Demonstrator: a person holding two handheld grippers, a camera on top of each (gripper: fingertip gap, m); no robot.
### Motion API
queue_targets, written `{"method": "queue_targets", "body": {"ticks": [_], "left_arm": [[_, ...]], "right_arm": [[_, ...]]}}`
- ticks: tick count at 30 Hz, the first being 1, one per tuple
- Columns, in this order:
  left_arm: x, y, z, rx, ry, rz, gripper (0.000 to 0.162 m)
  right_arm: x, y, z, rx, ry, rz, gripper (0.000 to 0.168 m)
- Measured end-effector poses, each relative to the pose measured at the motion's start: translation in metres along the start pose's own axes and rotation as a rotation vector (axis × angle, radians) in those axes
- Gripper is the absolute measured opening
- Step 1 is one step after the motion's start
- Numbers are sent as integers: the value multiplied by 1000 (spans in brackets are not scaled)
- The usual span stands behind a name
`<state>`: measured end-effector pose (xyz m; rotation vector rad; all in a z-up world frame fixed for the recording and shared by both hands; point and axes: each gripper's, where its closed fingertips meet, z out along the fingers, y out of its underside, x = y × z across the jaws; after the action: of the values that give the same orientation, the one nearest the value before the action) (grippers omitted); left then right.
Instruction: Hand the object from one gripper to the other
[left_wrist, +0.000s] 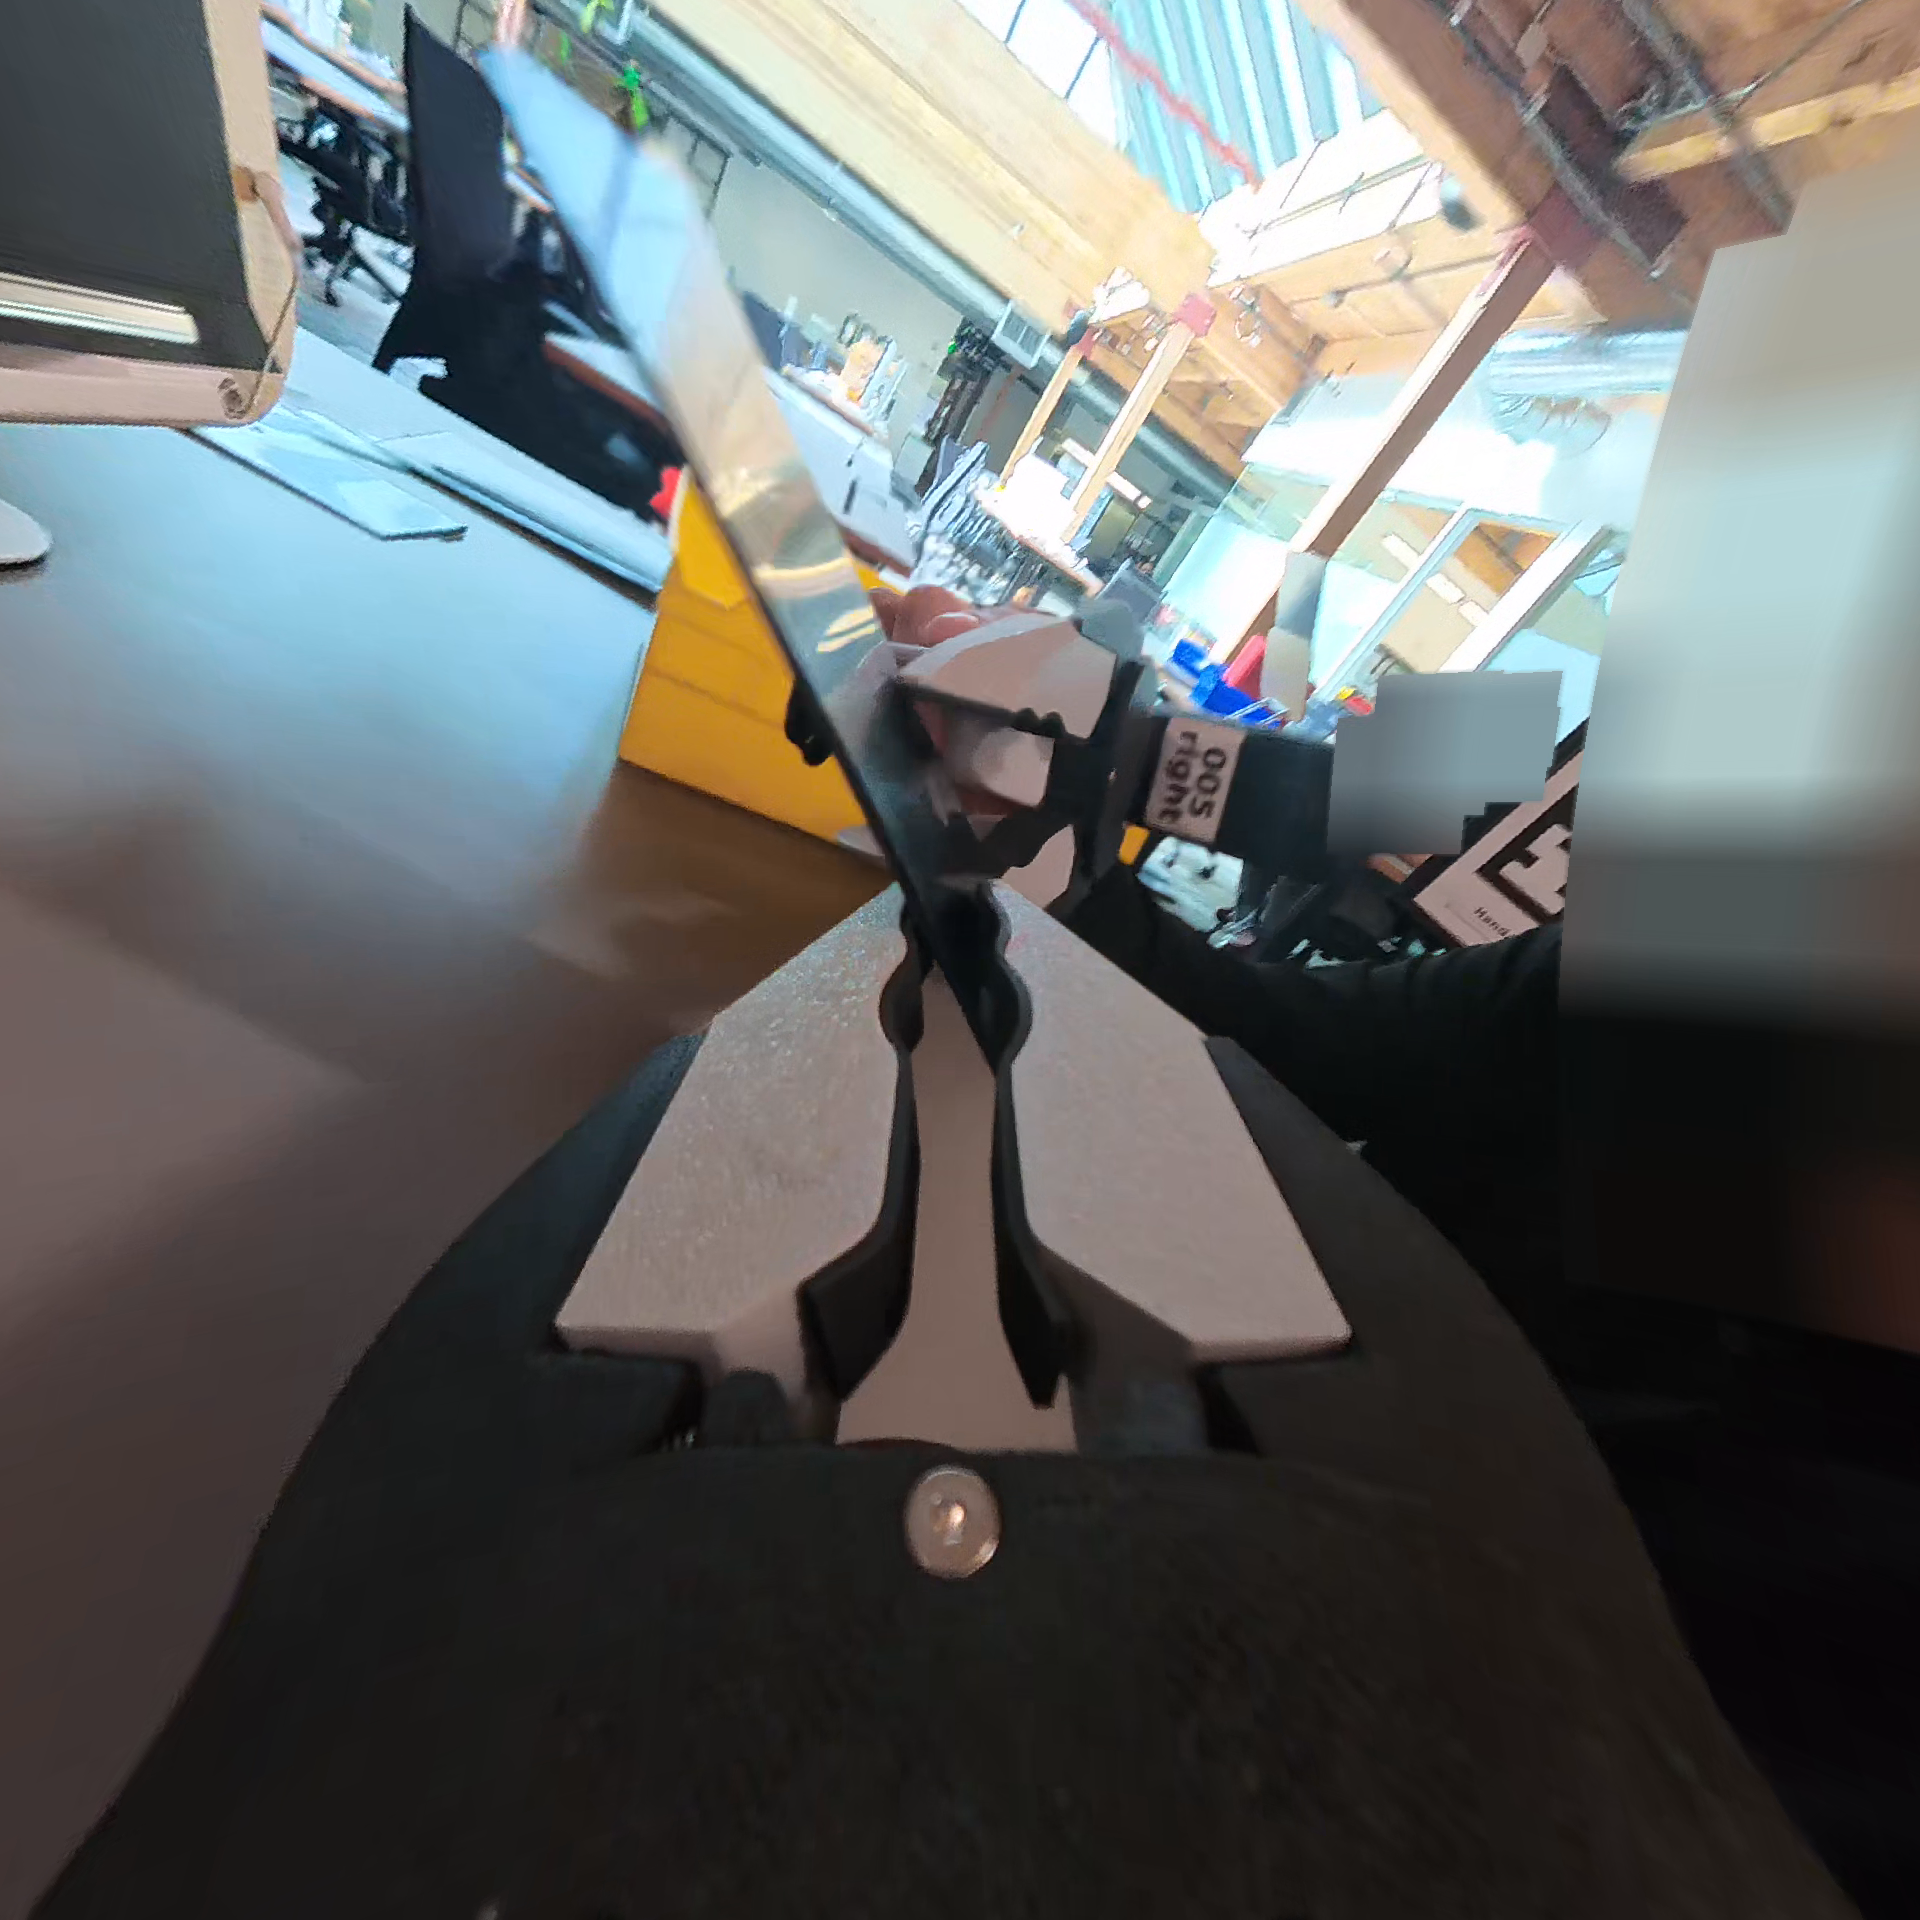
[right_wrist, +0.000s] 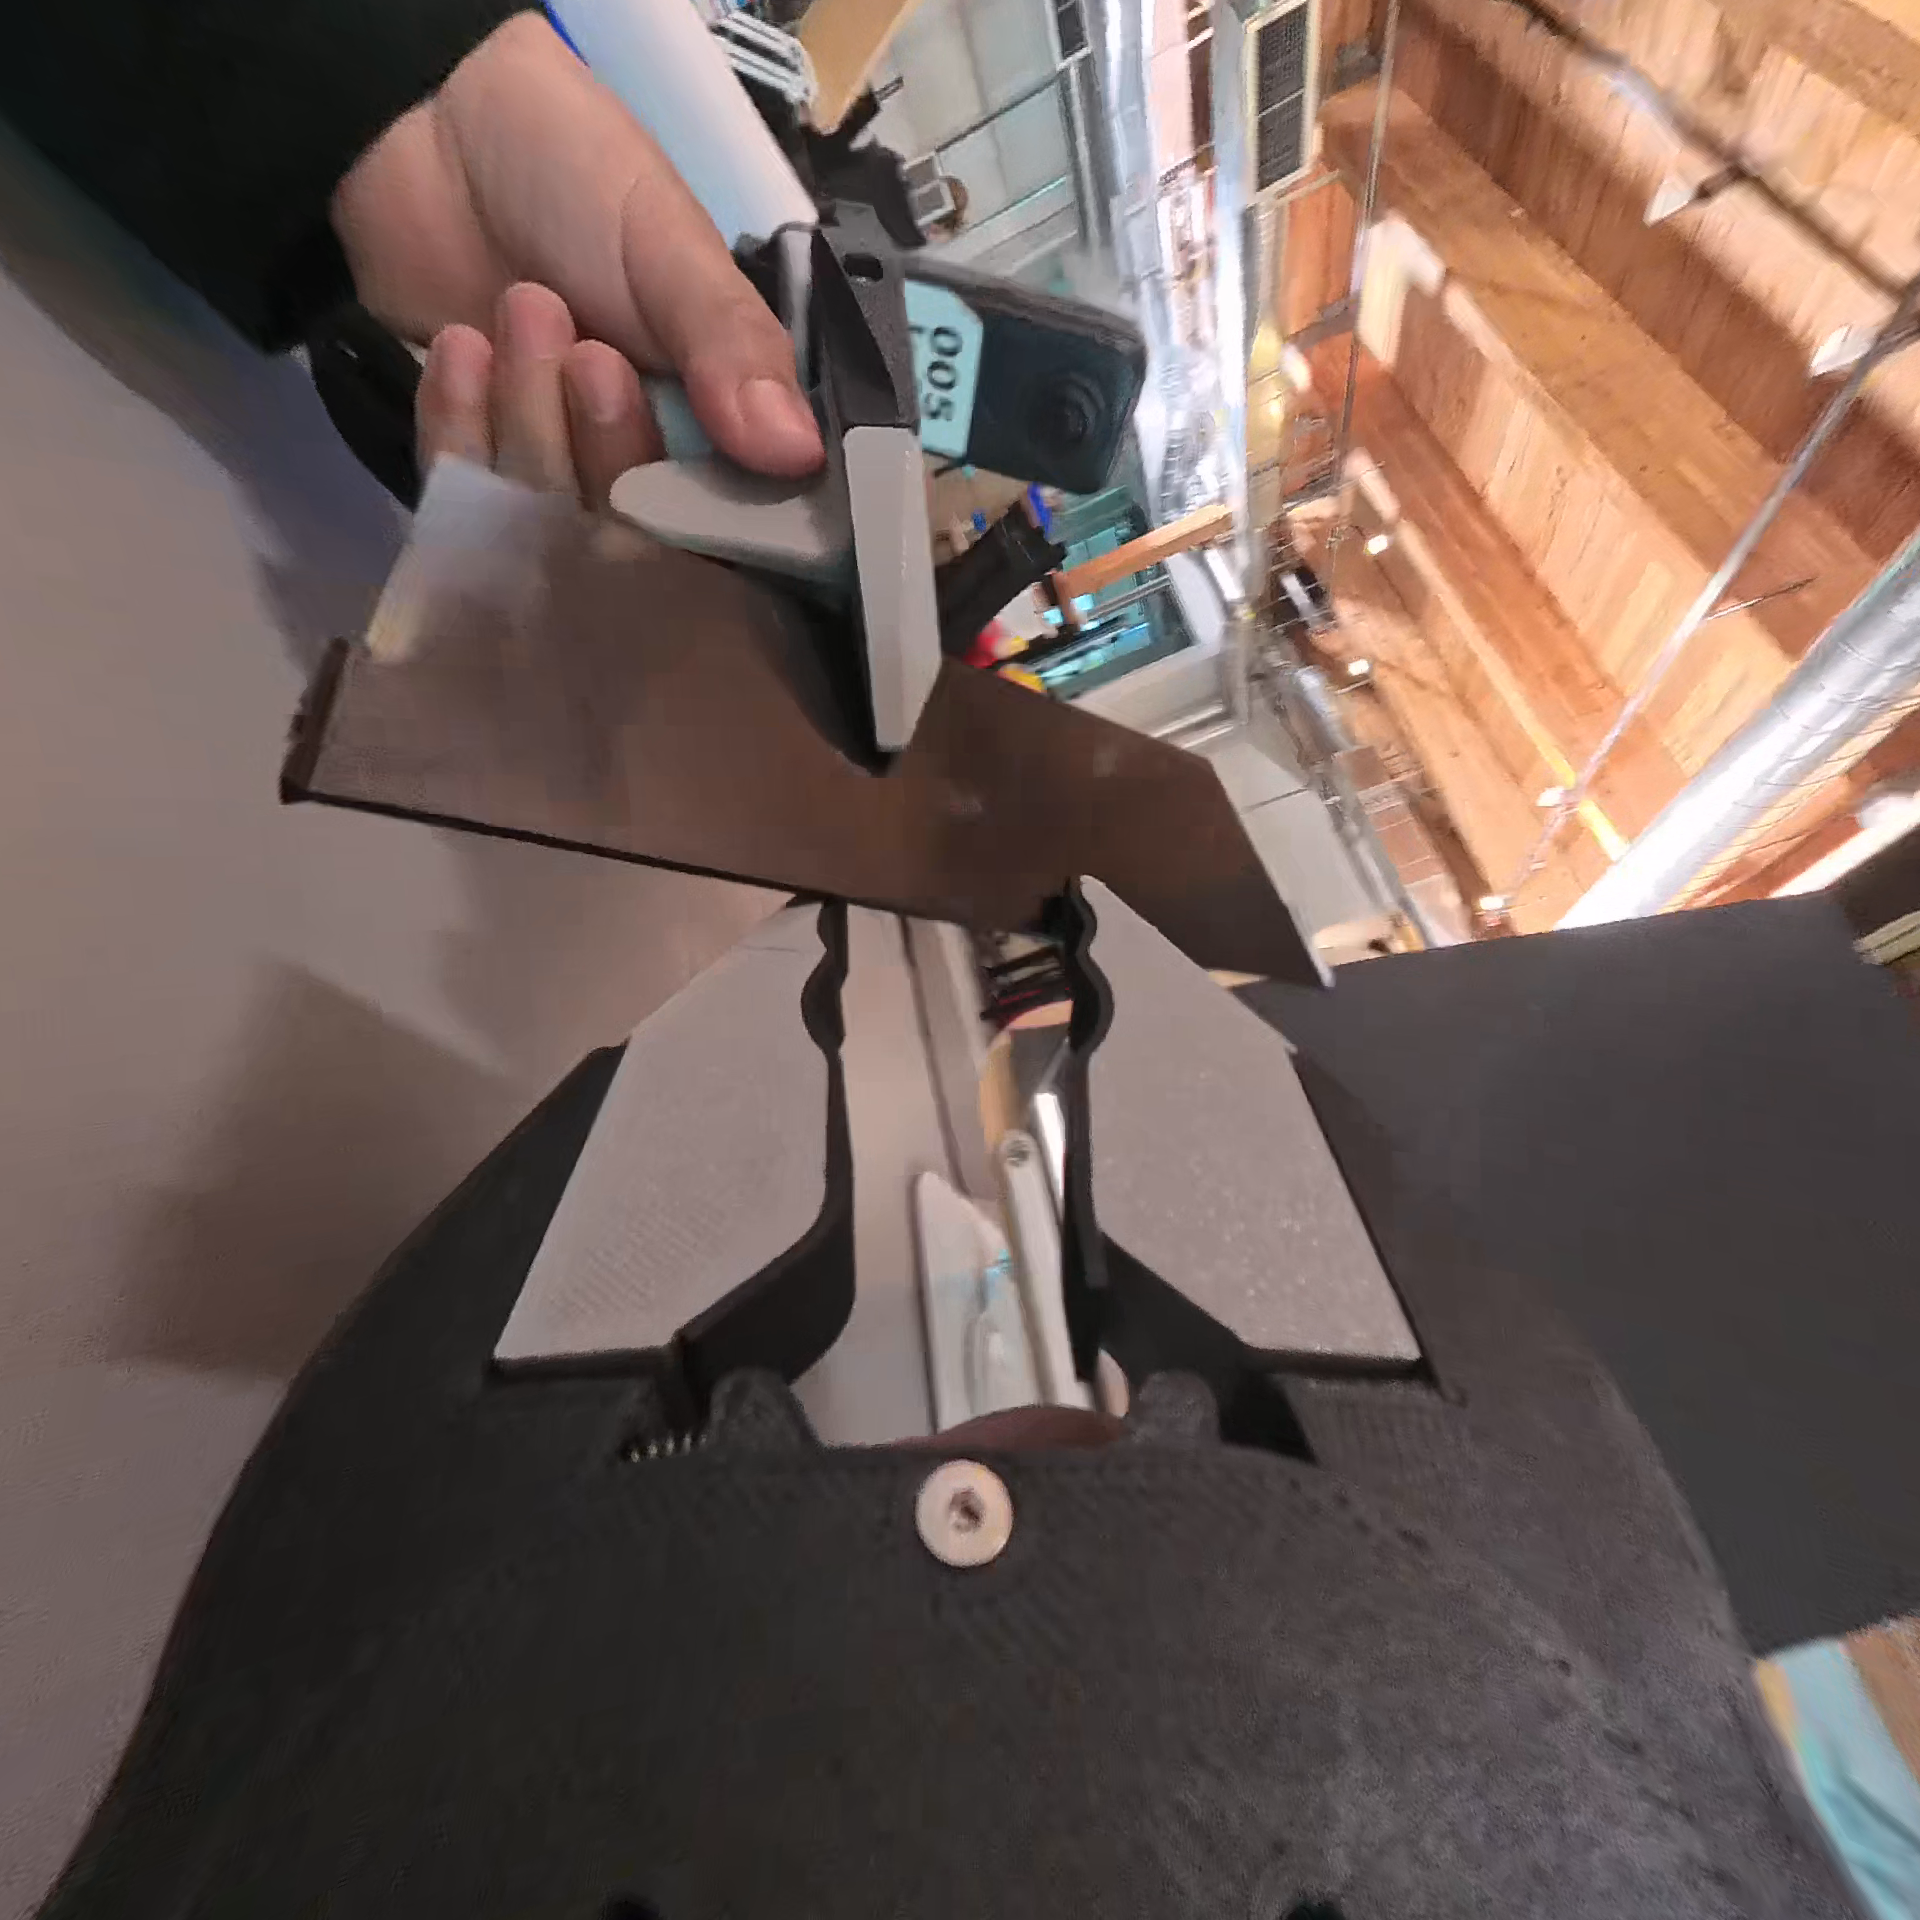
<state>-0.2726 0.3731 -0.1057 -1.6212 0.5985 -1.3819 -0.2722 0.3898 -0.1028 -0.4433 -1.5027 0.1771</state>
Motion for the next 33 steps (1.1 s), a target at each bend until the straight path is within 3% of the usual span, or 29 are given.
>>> {"method": "queue_targets", "body": {"ticks": [1,4,7,11,14,17,22,25,28,33], "left_arm": [[3,-4,-2,27,24,-21,2],[7,-28,-24,182,109,-110,0],[4,-47,-43,291,63,-61,0],[-13,-32,-29,94,-273,306,0],[-2,-24,-13,0,-349,560,0],[1,-6,-1,-120,-357,688,0],[-5,15,9,-229,-335,687,0],[-11,10,9,-195,-383,676,6],[-4,-6,3,-71,-361,620,36],[-13,-24,-13,30,-409,556,38]], "right_arm": [[5,-2,-2,7,34,-34,41],[11,5,-8,-26,54,-68,32],[13,11,-7,-19,12,172,31],[13,7,-6,34,-88,529,36],[20,7,-7,75,-105,704,39],[27,-5,-12,181,-128,794,41],[24,-24,-17,275,-191,801,10],[20,-29,-17,278,-219,735,3],[35,-29,-17,290,-135,733,0],[42,-14,-12,231,-40,710,0]]}}
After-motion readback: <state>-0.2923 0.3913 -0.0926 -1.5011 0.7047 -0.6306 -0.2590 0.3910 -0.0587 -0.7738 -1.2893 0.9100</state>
